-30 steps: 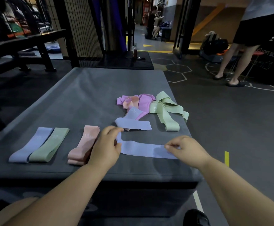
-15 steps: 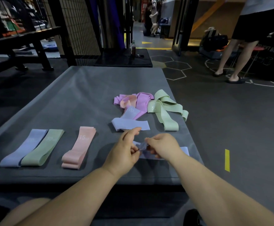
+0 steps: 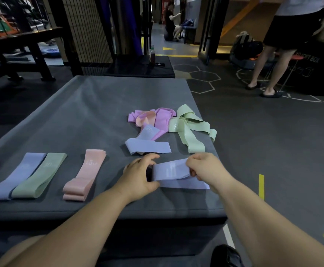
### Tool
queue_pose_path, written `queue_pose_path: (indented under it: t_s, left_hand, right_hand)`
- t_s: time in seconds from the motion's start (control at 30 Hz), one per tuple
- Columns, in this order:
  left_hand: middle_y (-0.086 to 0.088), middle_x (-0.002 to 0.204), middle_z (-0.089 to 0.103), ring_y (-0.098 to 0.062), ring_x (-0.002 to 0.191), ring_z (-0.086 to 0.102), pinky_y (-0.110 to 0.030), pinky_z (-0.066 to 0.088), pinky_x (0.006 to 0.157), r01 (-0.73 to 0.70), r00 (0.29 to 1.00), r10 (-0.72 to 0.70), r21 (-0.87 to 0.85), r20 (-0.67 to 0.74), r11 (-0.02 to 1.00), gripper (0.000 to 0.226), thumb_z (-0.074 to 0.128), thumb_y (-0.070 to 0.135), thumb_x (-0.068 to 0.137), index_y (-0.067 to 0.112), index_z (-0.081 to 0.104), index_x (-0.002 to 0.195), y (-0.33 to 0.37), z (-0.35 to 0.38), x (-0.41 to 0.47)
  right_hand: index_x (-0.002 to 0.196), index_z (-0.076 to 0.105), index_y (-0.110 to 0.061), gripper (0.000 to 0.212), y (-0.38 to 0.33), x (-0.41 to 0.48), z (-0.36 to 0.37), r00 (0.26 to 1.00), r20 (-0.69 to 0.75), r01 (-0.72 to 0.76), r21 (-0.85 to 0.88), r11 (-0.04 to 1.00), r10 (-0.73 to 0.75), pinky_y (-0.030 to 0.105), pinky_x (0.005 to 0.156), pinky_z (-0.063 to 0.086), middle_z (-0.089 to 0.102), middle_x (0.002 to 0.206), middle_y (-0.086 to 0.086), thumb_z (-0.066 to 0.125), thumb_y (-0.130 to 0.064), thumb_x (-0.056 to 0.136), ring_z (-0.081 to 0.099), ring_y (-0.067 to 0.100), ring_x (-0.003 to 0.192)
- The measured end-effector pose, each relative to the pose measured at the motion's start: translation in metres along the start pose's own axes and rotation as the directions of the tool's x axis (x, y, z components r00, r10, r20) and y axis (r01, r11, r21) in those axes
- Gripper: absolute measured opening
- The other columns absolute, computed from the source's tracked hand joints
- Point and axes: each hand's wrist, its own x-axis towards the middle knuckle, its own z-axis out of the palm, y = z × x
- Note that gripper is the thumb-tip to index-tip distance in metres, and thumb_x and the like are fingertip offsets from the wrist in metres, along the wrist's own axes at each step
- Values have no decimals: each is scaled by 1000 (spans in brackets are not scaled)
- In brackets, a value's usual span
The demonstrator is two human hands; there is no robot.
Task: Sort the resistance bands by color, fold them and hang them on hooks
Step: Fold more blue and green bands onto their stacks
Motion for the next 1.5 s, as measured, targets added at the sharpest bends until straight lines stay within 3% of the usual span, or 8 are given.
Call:
queue_pose_path:
  t_s: [0.1, 0.27, 0.4, 0.77, 0.93, 1.1, 1.37, 1.5]
  left_hand:
    - [18, 115, 52, -11, 115, 50, -34, 40, 102, 20, 999, -15, -98, 45, 995, 62, 75, 26, 70, 37, 41, 120, 0, -3, -1]
    - [14, 115, 48, 1, 108, 48, -7, 36, 84, -6, 1000, 10, -170, 23, 985, 57, 75, 14, 71, 31, 38, 111, 7, -10, -3]
    - [7, 114, 50, -8, 106, 51, -5, 36, 78, -12, 999, 21, -170, 51, 985, 57, 73, 15, 69, 31, 37, 111, 5, -18, -5]
    - [17, 115, 54, -2, 111, 52, -24, 43, 96, 49, 986, -40, -54, 161, 997, 62, 83, 32, 69, 36, 44, 117, -2, -22, -13]
    - [20, 112, 56, 2, 105, 52, -22, 42, 92, 69, 985, -60, -51, 164, 996, 61, 87, 37, 66, 36, 47, 113, -3, -21, -15]
    - [19, 108, 57, -3, 104, 53, -30, 46, 92, 80, 983, -75, -19, 170, 997, 56, 87, 47, 58, 38, 52, 100, -10, -17, -16]
    - [19, 104, 56, -3, 98, 52, -29, 47, 88, 76, 985, -74, -8, 156, 997, 53, 65, 73, 50, 43, 51, 92, -14, -14, -18]
    - [18, 98, 57, -4, 95, 54, -32, 48, 88, 61, 991, -57, -29, 117, 998, 38, 57, 69, 66, 39, 54, 89, -14, -11, -18]
  right_hand:
    - [67, 60, -7, 20, 3, 0, -11, 1000, -3, 3, -3, 1000, -3, 31, 60, 38, 55, 57, 1, 54, -15, 84, 45, 19, 63]
    - [63, 57, -10, 23, 4, -1, -18, 999, 36, 10, 17, 1000, -11, 25, 54, 38, 53, 58, 2, 55, -13, 86, 45, 19, 63]
    - [66, 60, -12, 20, 5, -1, -15, 999, 51, -5, 48, 999, 3, 22, 50, 37, 54, 57, 0, 58, -11, 86, 46, 14, 56]
    - [83, 69, -14, 5, 12, -4, -15, 998, 55, -14, -56, 998, 17, 13, 48, 40, 60, 59, -4, 66, -12, 87, 55, 7, 53]
    - [80, 65, -25, 11, 20, 0, -18, 1000, 18, 22, -178, 984, -20, 28, 80, 53, 67, 72, -5, 67, -17, 86, 61, 10, 65]
    - [87, 65, -29, 5, 29, 3, -18, 999, 37, 40, -309, 950, -30, 26, 80, 50, 66, 81, -11, 67, -25, 85, 62, 11, 80]
    - [100, 66, -28, 13, 28, 3, -13, 998, 18, 63, -465, 883, -62, 25, 82, 46, 64, 98, -11, 60, -28, 89, 60, 13, 98]
    - [109, 67, -24, 22, 29, 1, -11, 997, -9, 66, -497, 865, -81, 26, 85, 47, 65, 101, -10, 57, -27, 90, 60, 14, 101]
